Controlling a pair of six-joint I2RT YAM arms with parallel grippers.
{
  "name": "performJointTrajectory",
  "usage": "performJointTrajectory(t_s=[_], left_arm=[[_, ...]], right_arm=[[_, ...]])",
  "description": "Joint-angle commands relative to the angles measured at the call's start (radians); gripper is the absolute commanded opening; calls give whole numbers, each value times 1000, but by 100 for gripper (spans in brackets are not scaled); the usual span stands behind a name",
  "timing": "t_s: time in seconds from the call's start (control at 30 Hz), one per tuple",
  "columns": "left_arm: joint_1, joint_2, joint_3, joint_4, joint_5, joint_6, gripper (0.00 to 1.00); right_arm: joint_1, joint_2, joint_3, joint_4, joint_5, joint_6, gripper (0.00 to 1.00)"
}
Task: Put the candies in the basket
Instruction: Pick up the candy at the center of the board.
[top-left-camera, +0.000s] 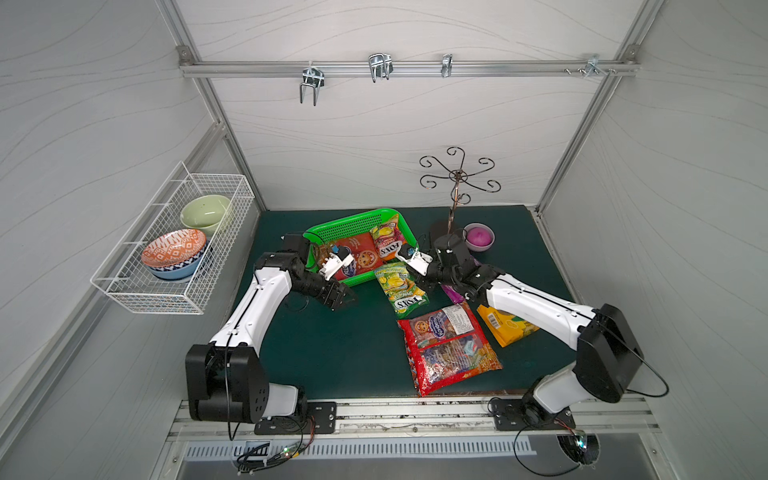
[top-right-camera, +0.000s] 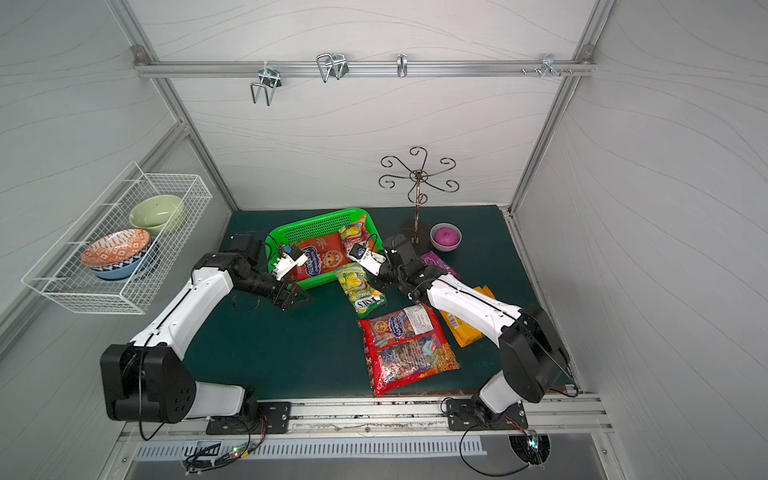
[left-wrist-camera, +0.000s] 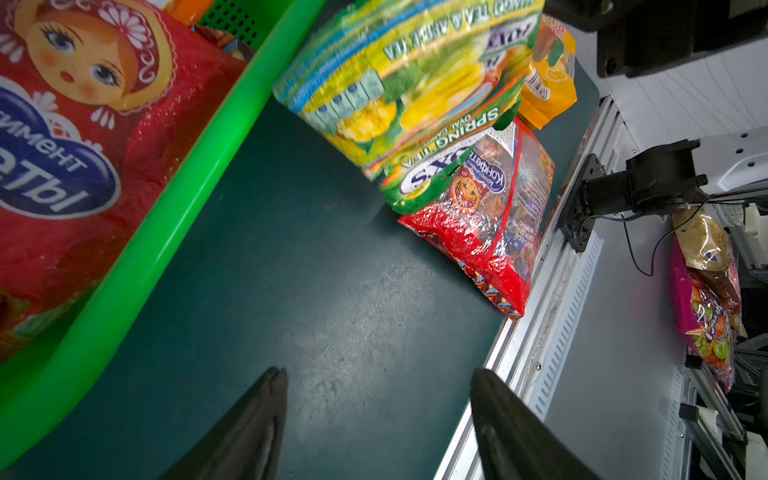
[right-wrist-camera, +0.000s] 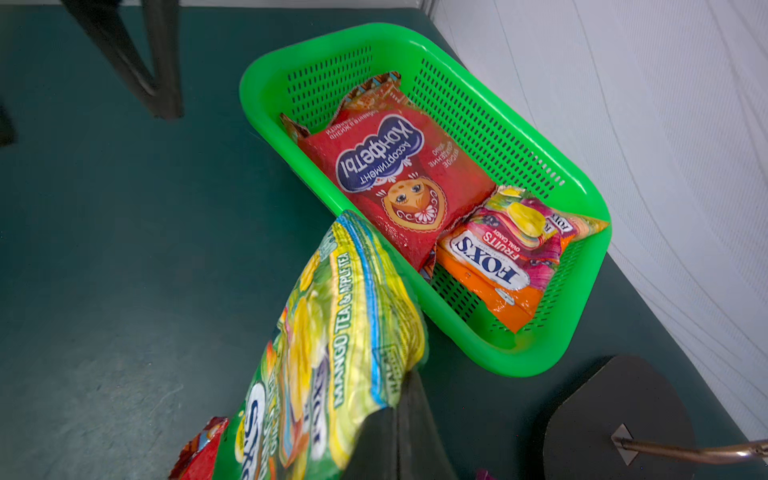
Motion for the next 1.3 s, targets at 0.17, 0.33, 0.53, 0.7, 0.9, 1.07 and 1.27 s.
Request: performJointTrajectory(t_s=[0.17,0.33,0.53,0.7,0.9,1.07,1.27], left_arm=[[2,45,127,-6,174,36,73],[-53,98,176,-156,232,206,73],[-153,116,190,-311,205,388,71],[-153,123,211,-416,254,489,69],[-198,131,205,-471,262,508,65],[-203,94,191,-435,248,488,51],[-212,91,180,-402,176,477,26]], right_arm=[[68,-63,-19,104,-204,-183,0],[132,-73,-31,110,-267,-317,0],[169,-126,-38,50,-341,-417,0],[177,-180,-61,59,-346,-447,0],[180,-183,-63,94,-329,-452,0],[182,-170,-60,111,-328,-443,0],[181,-160,-57,124,-322,-419,0]])
